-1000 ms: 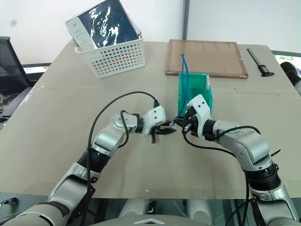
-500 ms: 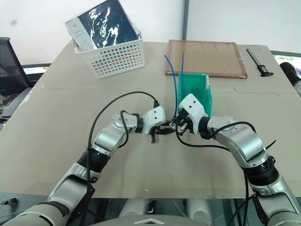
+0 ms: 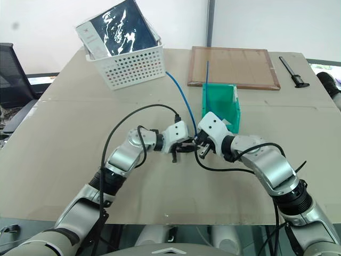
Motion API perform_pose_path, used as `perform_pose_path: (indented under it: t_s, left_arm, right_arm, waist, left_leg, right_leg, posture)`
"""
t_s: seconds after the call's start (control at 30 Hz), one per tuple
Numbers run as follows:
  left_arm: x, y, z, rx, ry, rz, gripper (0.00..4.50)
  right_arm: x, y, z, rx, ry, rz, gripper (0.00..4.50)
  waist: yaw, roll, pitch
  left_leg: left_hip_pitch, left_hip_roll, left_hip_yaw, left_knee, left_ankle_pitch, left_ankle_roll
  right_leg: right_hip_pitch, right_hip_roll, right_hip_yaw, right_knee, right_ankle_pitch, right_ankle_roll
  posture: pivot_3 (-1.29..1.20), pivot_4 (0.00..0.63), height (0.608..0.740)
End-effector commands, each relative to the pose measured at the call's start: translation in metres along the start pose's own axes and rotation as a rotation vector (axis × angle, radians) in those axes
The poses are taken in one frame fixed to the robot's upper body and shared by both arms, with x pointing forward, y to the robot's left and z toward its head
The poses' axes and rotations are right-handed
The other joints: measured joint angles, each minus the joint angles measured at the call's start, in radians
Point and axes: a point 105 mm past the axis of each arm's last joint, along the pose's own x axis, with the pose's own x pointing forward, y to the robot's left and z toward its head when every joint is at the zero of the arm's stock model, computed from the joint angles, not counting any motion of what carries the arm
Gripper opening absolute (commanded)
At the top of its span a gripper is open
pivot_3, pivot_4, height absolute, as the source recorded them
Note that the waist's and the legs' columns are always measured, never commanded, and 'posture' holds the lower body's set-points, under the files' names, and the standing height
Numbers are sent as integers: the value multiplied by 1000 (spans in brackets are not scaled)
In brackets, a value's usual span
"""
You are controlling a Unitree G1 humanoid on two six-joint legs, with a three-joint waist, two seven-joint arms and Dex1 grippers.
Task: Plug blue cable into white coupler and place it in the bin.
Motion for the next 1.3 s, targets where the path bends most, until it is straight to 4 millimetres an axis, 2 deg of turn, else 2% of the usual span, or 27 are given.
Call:
perform_pose_path:
  t_s: [0.03,0.13,0.17,0.27,0.4,0.53,0.63,0.67,0.73,0.87,0.93,1.0,1.13,1.17,1.23,1.27,1.3]
  left_arm:
    - [0,2,7,20,-27,20,710]
    - [-5,4,12,-8,-62,34,710]
    - [-7,5,14,-16,-75,34,710]
    - [-16,6,21,-46,-109,31,710]
    - [-24,9,26,-78,-136,23,710]
    - [-28,12,29,-94,-156,15,710]
    - [-32,16,42,-141,-194,-4,710]
    - [-33,19,48,-172,-209,-12,710]
    - [-35,28,72,-276,-255,-39,710]
    - [-33,43,104,-399,-292,-55,710]
    - [-22,54,123,-465,-291,-33,710]
    - [-8,61,132,-521,-273,-17,710]
    - [20,83,132,-598,-211,88,710]
    - [24,86,133,-606,-209,100,1723]
    - [28,91,137,-638,-215,103,2287]
    - [30,93,138,-633,-210,108,2786]
    - [29,93,142,-643,-214,99,3008]
  right_arm:
    - [0,2,0,8,-80,11,1470]
    - [-25,-6,41,-52,-316,-48,2838]
    - [-35,-6,50,-42,-377,-50,3107]
    - [-63,-2,65,-48,-486,-68,3107]
    - [-85,6,67,-20,-531,-104,3107]
    - [-94,17,57,17,-514,-143,3107]
    - [-101,20,45,34,-481,-206,3107]
    - [-103,19,41,38,-464,-237,3107]
    - [-112,16,23,23,-389,-331,3107]
    - [-127,12,6,12,-328,-457,3107]
    - [-135,10,-5,-1,-284,-536,3107]
    - [-140,9,-11,2,-270,-587,3107]
    - [-146,7,-17,10,-265,-649,3107]
    - [-146,7,-18,10,-265,-655,3178]
    - [-146,7,-18,8,-267,-661,3178]
    - [-146,7,-18,8,-269,-663,3178]
    - [-146,7,-17,8,-271,-664,3178]
  waist:
    - [-1,1,0]
    - [-2,1,1]
    - [-1,1,1]
    - [0,2,2]
    - [0,2,2]
    - [0,2,2]
    - [-1,2,2]
    - [1,2,3]
    - [3,1,3]
    - [8,0,3]
    - [4,1,3]
    - [3,1,3]
    - [-2,0,3]
    - [-3,0,3]
    - [-7,0,3]
    - [-6,0,4]
    - [-6,0,4]
  left_leg:
    - [-1,0,0,0,0,0]
    - [-1,0,0,0,0,0]
    - [-1,0,-1,0,0,0]
    - [-6,0,-3,0,0,0]
    - [-7,1,-4,-1,0,0]
    - [-7,1,-3,-1,0,0]
    - [-6,0,-3,-1,0,0]
    - [-6,0,-2,-1,0,0]
    - [-6,0,-2,0,0,0]
    - [-8,0,-1,1,0,0]
    - [-8,-1,-1,1,0,0]
    - [-8,-1,-1,1,0,0]
    - [-7,-1,-1,0,0,0]
    - [-7,-1,-1,0,0,0]
    - [-7,-1,0,0,0,0]
    - [-7,-1,0,-1,0,0]
    - [-7,-1,0,-1,0,0]
  right_leg:
    - [0,0,-1,0,0,0]
    - [-1,0,1,0,0,0]
    - [-1,0,1,0,0,0]
    - [-5,0,0,0,0,0]
    - [-5,0,-1,-1,0,0]
    - [-5,0,-1,-1,0,0]
    - [-5,0,0,-1,0,0]
    - [-5,0,0,-1,0,0]
    - [-5,0,-2,-1,0,1]
    - [-4,0,-3,-1,-2,4]
    - [-4,0,-3,-2,-2,4]
    - [-4,0,-3,-2,-3,4]
    - [-4,0,-3,-2,-3,4]
    - [-4,0,-3,-2,-3,5]
    - [-4,1,-2,-2,-3,5]
    - [-5,1,-1,-2,-3,5]
    - [-5,1,-2,-2,-3,4]
  posture:
    - [0,150,738]
    - [0,150,738]
    - [0,150,738]
    - [0,150,738]
    - [0,150,738]
    - [0,150,738]
    - [0,150,738]
    - [0,150,738]
    - [0,150,738]
    - [0,150,738]
    - [0,150,738]
    - [0,150,738]
    - [0,150,738]
    - [0,150,738]
    - [0,150,738]
    - [0,150,738]
    - [0,150,738]
